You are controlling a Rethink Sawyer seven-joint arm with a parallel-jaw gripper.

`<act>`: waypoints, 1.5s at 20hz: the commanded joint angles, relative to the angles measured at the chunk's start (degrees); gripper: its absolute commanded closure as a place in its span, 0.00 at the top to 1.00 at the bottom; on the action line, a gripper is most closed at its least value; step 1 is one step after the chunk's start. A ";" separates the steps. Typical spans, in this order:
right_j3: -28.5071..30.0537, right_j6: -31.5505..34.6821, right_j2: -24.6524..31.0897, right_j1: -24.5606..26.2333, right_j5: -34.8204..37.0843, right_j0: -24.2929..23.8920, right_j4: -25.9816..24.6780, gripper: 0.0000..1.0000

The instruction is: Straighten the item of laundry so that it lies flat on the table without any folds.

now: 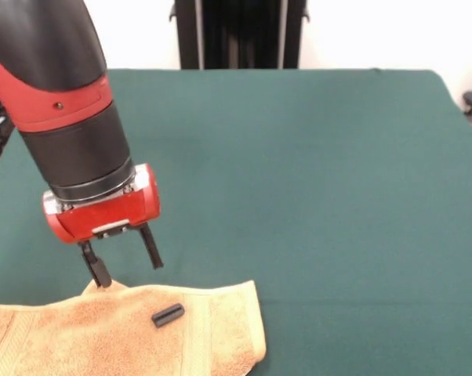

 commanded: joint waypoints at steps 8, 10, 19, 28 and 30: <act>8.84 18.13 -8.02 7.27 -3.71 4.32 2.50 1.00; 8.63 16.65 -7.57 8.13 -3.88 3.89 2.96 1.00; 9.23 13.83 -6.66 10.10 -2.41 2.69 5.08 1.00; 13.80 11.20 -3.76 12.42 -13.33 -1.86 6.23 1.00; 14.46 12.38 -4.95 11.65 -13.45 -0.86 6.41 1.00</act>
